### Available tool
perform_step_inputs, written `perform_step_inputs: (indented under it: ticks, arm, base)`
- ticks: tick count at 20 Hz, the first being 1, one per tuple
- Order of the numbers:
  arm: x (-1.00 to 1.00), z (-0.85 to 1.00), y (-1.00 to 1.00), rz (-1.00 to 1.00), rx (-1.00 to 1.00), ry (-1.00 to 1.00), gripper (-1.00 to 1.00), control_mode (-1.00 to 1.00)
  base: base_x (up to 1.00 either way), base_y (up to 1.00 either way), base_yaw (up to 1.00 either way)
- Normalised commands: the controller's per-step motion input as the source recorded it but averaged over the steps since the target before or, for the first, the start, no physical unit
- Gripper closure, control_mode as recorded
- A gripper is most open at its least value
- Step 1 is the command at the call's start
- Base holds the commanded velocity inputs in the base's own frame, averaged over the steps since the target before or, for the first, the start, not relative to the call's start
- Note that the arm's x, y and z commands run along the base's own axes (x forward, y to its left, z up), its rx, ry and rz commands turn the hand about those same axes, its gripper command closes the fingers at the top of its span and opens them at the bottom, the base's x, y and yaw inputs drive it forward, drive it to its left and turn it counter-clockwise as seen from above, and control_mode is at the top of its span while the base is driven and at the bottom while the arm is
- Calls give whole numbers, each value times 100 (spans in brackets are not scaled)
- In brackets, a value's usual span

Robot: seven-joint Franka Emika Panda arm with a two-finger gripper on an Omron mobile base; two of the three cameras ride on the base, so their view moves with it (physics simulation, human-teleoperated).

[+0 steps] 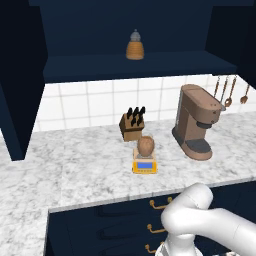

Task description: Pick the honey bottle and place it on the digital scale for weighing, and close the cabinet.

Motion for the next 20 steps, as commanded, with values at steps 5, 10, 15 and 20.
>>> perform_step_inputs:
  ticks: [5,10,15,20]
  arm:
    - [27,-2,100,-23,-43,8,-100,-100]
    - [47,-8,100,-40,-30,13,-100,-100]
    - [75,-7,100,-38,-20,10,-100,-100]
    - [100,-18,100,-30,-13,10,-100,-100]
  base:
    - [0,0,0]
    - [0,0,0]
    - [0,0,0]
    - [0,0,0]
